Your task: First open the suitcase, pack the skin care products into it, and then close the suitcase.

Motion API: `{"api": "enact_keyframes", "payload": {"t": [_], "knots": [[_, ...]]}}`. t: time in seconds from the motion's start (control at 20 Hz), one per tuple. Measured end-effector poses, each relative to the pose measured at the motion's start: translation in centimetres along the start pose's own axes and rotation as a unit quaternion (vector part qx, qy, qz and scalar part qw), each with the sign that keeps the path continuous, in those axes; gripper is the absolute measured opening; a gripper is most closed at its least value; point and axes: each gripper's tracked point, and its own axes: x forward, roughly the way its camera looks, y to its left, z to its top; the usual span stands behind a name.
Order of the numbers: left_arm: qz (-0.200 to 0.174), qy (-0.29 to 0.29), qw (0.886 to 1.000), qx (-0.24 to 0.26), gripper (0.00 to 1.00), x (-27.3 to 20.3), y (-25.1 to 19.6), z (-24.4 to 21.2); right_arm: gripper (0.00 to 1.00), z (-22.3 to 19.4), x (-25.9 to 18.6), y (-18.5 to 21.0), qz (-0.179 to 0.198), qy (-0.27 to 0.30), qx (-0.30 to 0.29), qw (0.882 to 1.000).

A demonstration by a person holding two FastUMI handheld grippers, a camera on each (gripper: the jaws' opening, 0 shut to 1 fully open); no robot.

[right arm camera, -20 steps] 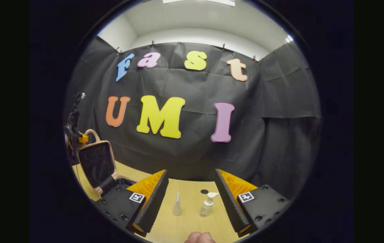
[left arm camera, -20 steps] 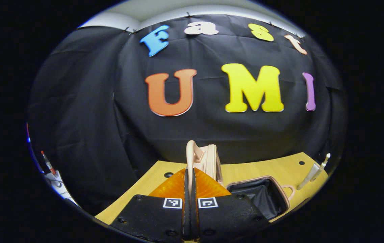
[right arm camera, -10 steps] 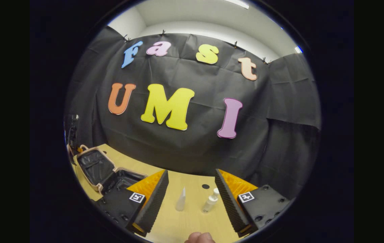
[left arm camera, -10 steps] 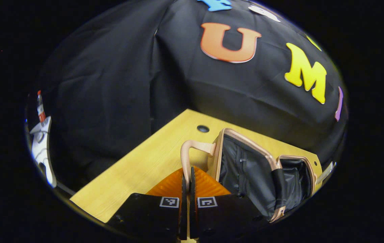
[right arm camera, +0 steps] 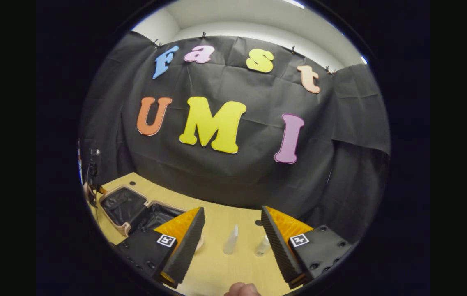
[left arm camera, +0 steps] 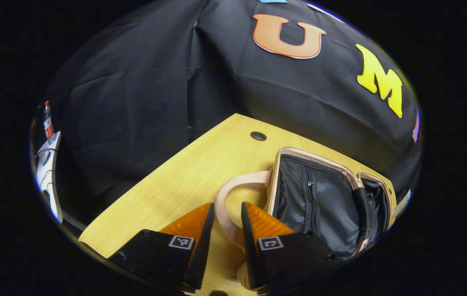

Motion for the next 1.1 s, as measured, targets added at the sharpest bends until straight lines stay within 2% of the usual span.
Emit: {"api": "enact_keyframes", "payload": {"t": [0.05, 0.15, 0.3, 0.45, 0.55, 0.7, 0.8, 0.95, 1.1], "knots": [[-0.002, -0.015, 1.0, 0.001, 0.48, -1.1, -0.7, 0.7, 0.82, 0.0, 0.1, 0.0, 0.002, -0.001, 0.003, 1.0], [-0.02, -0.048, 0.999, -0.002, 0.84, -4.0, -3.8, 2.3, 0.81, -0.2, 0.4, -0.5, 0.005, -0.001, 0.015, 1.0], [-0.04, -0.105, 0.993, 0.038, 0.84, -9.3, -9.9, 4.6, 0.81, -0.6, 0.8, -2.2, 0.004, -0.005, 0.034, 0.999], [-0.063, -0.135, 0.987, 0.052, 0.98, -14.6, -17.1, 4.8, 0.82, -1.2, 0.8, -4.3, 0.005, -0.009, 0.051, 0.999], [-0.083, -0.158, 0.982, 0.066, 0.98, -18.0, -22.4, 4.5, 0.81, -2.0, 0.6, -6.0, 0.007, -0.008, 0.062, 0.998], [-0.117, -0.159, 0.978, 0.073, 0.98, -21.7, -30.9, 1.9, 0.81, -3.4, 0.3, -8.8, 0.01, -0.003, 0.073, 0.997], [-0.148, -0.159, 0.971, 0.102, 0.98, -23.5, -36.1, -0.1, 0.82, -4.3, 0.0, -11.2, 0.006, -0.001, 0.072, 0.997], [-0.209, -0.14, 0.956, 0.15, 0.98, -24.1, -44.3, -4.5, 0.82, -5.8, 0.1, -14.9, -0.004, 0.009, 0.072, 0.997], [-0.248, -0.111, 0.947, 0.172, 0.98, -23.7, -49.9, -8.3, 0.81, -7.3, 0.0, -17.9, -0.013, 0.022, 0.066, 0.998]]}}
